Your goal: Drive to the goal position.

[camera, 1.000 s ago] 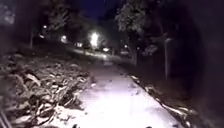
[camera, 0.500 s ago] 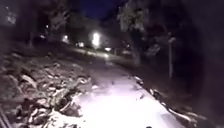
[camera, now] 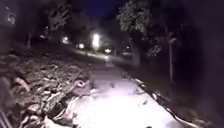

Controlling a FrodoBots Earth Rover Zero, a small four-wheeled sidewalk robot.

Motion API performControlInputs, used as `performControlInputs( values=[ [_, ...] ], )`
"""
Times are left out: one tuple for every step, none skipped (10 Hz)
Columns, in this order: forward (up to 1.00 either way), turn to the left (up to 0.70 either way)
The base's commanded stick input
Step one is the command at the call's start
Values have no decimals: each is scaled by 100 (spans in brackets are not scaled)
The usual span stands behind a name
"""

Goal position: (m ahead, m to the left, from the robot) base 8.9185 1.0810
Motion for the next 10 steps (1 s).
performControlInputs(
  values=[
    [30, 0],
    [30, 0],
    [30, 0],
    [30, 0],
    [30, 0],
    [30, 0],
    [30, 0],
    [30, 0],
    [30, 0],
    [30, 0]
  ],
)
